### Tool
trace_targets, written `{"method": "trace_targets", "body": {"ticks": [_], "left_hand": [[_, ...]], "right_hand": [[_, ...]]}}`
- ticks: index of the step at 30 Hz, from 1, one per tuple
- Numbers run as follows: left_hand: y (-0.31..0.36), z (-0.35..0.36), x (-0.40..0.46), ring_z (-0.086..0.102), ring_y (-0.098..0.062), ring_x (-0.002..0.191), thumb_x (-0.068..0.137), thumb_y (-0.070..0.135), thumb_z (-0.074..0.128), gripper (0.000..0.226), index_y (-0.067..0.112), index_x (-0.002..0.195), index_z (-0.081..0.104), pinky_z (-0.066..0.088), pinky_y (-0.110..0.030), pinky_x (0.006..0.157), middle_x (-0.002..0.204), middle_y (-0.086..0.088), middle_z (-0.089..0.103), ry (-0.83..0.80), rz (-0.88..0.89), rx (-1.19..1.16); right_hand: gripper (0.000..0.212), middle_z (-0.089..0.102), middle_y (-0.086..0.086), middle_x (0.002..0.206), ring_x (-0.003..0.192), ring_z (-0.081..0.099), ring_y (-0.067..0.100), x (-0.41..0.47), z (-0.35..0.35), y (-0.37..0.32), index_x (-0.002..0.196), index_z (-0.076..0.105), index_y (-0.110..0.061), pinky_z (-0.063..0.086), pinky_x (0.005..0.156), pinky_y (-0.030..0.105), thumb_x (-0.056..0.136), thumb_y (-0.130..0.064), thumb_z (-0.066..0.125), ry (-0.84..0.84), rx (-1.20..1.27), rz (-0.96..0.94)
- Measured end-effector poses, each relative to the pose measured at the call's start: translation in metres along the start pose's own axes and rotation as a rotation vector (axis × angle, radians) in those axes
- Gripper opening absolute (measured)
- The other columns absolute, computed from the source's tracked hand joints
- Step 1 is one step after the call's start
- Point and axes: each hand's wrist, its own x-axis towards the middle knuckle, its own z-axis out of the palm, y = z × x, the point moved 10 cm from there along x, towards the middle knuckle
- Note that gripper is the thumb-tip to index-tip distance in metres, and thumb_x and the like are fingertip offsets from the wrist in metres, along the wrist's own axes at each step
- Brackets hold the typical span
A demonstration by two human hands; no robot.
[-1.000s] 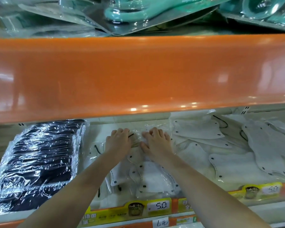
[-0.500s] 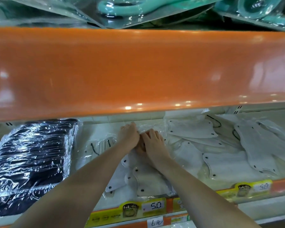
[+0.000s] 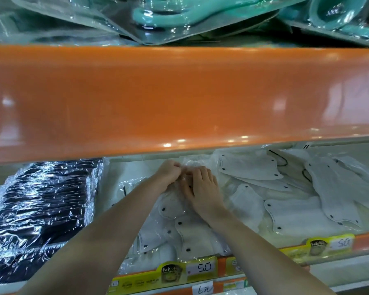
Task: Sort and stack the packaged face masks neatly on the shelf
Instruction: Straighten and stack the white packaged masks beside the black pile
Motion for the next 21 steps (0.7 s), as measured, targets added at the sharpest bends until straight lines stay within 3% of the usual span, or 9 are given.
{"method": "trace_targets", "body": {"ticks": [4, 9, 12, 15, 16, 18, 21], "left_hand": [[0.002, -0.032, -0.005, 0.04, -0.012, 0.043, 0.093, 0.013, 0.056, 0.016, 0.007, 0.079, 0.062, 0.029, -0.018, 0.039, 0.056, -0.004, 0.049, 0.232, 0.055, -0.246], [0.027, -0.062, -0.01, 0.03, -0.014, 0.046, 0.096, 0.019, 0.049, 0.032, 0.009, 0.066, 0.051, 0.028, -0.026, 0.046, 0.054, -0.002, 0.039, 0.48, 0.276, 0.028], [0.054, -0.07, -0.036, 0.031, -0.013, 0.047, 0.096, 0.014, 0.049, 0.031, 0.008, 0.066, 0.052, 0.024, -0.018, 0.045, 0.054, 0.0, 0.04, 0.688, 0.438, 0.203], [0.089, -0.074, -0.078, 0.031, -0.006, 0.044, 0.081, -0.009, 0.062, 0.025, 0.004, 0.062, 0.053, 0.019, -0.008, 0.044, 0.051, 0.001, 0.042, 0.867, 0.681, 0.299], [0.098, -0.072, -0.088, 0.037, -0.01, 0.042, 0.073, -0.015, 0.067, 0.027, 0.003, 0.058, 0.054, 0.025, -0.007, 0.047, 0.05, -0.002, 0.046, 0.914, 0.775, 0.335], [0.111, -0.066, -0.1, 0.051, -0.02, 0.046, 0.068, -0.016, 0.072, 0.025, 0.002, 0.059, 0.058, 0.041, -0.021, 0.044, 0.053, -0.007, 0.055, 0.978, 0.91, 0.376], [0.125, -0.03, -0.12, 0.068, -0.022, 0.068, 0.082, 0.003, 0.07, 0.008, 0.011, 0.083, 0.072, 0.056, -0.036, 0.061, 0.075, -0.003, 0.071, 0.91, 1.165, 0.557]], "right_hand": [[0.033, 0.045, -0.002, 0.122, 0.117, 0.042, 0.018, 0.001, 0.002, 0.017, 0.118, 0.049, -0.017, 0.033, 0.099, 0.032, 0.094, -0.039, 0.043, -0.082, 0.008, 0.034], [0.042, 0.041, -0.001, 0.136, 0.129, 0.037, 0.018, 0.0, 0.003, 0.038, 0.136, 0.044, -0.017, 0.029, 0.108, 0.033, 0.097, -0.03, 0.046, -0.149, 0.076, 0.091], [0.046, 0.044, 0.006, 0.136, 0.128, 0.039, 0.023, 0.0, -0.015, 0.04, 0.136, 0.044, -0.009, 0.033, 0.107, 0.037, 0.093, -0.021, 0.053, -0.022, 0.185, 0.129], [0.044, 0.052, 0.011, 0.125, 0.118, 0.043, 0.02, -0.006, -0.047, 0.026, 0.128, 0.049, -0.003, 0.041, 0.1, 0.038, 0.09, -0.025, 0.049, 0.222, 0.241, 0.046], [0.043, 0.053, 0.01, 0.122, 0.115, 0.043, 0.018, -0.012, -0.058, 0.021, 0.126, 0.049, -0.005, 0.042, 0.098, 0.037, 0.09, -0.028, 0.046, 0.286, 0.25, 0.015], [0.036, 0.05, 0.006, 0.12, 0.111, 0.045, 0.017, -0.026, -0.074, 0.008, 0.123, 0.046, -0.011, 0.043, 0.095, 0.032, 0.092, -0.028, 0.044, 0.374, 0.24, -0.052], [0.028, 0.045, 0.0, 0.118, 0.108, 0.047, 0.018, -0.053, -0.089, -0.014, 0.12, 0.044, -0.016, 0.042, 0.092, 0.031, 0.092, -0.02, 0.045, 0.445, 0.227, -0.164]]}}
